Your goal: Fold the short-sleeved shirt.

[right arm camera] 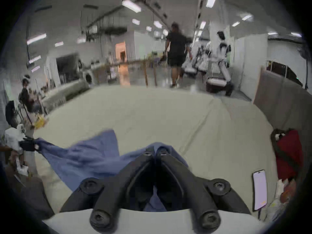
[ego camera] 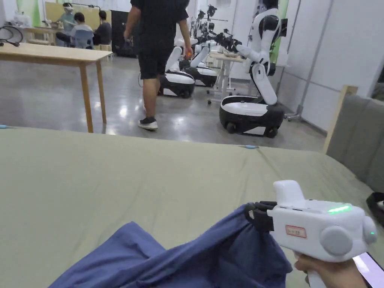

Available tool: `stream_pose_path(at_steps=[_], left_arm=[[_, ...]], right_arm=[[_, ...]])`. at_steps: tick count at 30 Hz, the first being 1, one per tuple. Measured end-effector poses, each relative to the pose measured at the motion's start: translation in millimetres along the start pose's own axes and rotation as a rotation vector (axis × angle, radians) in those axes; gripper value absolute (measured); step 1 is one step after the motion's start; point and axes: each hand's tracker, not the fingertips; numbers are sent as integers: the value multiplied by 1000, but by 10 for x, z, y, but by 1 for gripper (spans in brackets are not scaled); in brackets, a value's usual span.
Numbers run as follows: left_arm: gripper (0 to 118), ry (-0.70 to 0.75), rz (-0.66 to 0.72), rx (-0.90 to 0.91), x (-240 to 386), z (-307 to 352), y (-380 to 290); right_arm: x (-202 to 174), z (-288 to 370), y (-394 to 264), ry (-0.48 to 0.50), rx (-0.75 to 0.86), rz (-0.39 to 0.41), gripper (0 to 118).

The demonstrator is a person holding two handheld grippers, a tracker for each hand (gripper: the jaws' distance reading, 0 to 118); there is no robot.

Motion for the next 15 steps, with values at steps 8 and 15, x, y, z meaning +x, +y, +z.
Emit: stream_pose_path(at_steps=[8,15], left_arm=[[5,-145,-35,280,715,384,1808],[5,-68,-107,402,1221,573,3419]], right_arm=[[93,1110,1373,-138,258,145,1],[293,1476,2819,-294,477,169,1]])
